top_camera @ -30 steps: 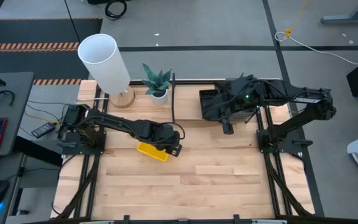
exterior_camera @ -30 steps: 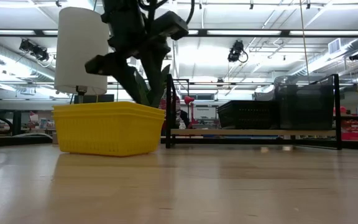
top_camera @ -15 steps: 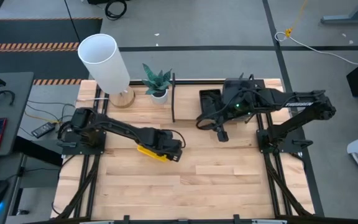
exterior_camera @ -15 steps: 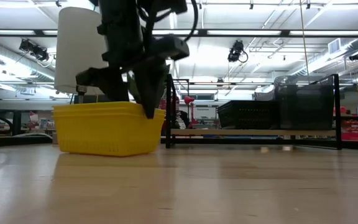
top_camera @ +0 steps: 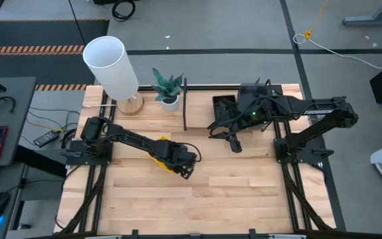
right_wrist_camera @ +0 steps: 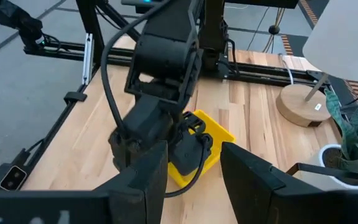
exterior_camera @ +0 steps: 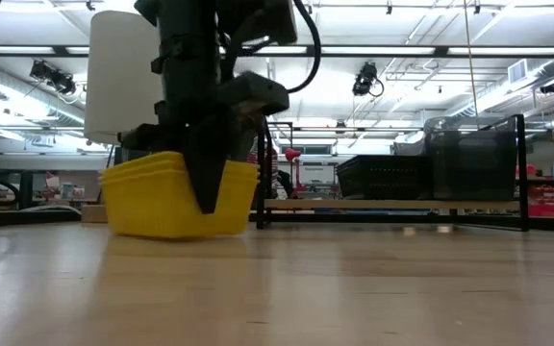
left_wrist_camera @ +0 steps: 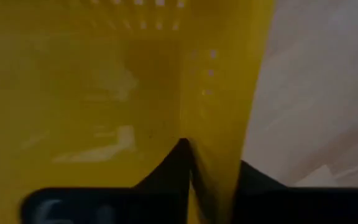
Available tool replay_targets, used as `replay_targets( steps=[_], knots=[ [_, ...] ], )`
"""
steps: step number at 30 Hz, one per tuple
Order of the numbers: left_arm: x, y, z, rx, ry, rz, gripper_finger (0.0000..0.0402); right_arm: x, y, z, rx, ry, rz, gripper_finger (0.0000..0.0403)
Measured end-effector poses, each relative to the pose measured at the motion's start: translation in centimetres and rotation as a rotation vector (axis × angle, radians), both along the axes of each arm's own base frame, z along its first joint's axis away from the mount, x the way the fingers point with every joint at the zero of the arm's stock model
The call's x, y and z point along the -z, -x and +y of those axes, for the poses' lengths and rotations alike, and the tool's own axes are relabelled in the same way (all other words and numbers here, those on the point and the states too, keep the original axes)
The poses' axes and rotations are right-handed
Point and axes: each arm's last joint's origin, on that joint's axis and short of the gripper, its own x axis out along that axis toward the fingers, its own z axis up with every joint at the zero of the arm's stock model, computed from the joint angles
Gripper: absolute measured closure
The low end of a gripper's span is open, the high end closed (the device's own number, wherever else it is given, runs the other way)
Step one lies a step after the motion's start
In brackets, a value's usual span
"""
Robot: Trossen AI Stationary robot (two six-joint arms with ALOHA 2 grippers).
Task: Stack baskets on shelf by color
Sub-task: Put the stacked yellow basket on the shelf
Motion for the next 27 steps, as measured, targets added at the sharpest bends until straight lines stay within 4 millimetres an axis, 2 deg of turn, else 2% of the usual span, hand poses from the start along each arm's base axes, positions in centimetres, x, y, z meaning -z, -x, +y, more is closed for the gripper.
replay_targets(
  steps=[2, 6, 10, 22, 27],
  knots=[
    [-0.4, 0.2, -0.1, 0.014, -0.004, -0.002, 0.0384, 0.0, 0.0, 0.0, 0.004, -0.008, 0.001, 0.0249],
    [-1.7, 0.6, -0.3, 0.067, 0.006, -0.022, 0.0385, 0.0, 0.1, -0.1, 0.021, -0.02, 0.009, 0.0249],
    [-4.5, 0.8, -0.5, 0.142, 0.044, -0.078, 0.0389, -0.1, 0.5, -0.5, 0.071, 0.003, 0.012, 0.0249],
    [-12.5, -0.9, -0.8, 0.449, 0.049, -0.286, 0.0389, -1.7, 2.4, -2.8, 0.209, -0.022, -0.052, 0.0249],
    [-15.1, -1.0, 0.0, 0.548, 0.005, -0.318, 0.0389, -2.4, 3.3, -3.2, 0.234, -0.034, -0.085, 0.0249]
  ],
)
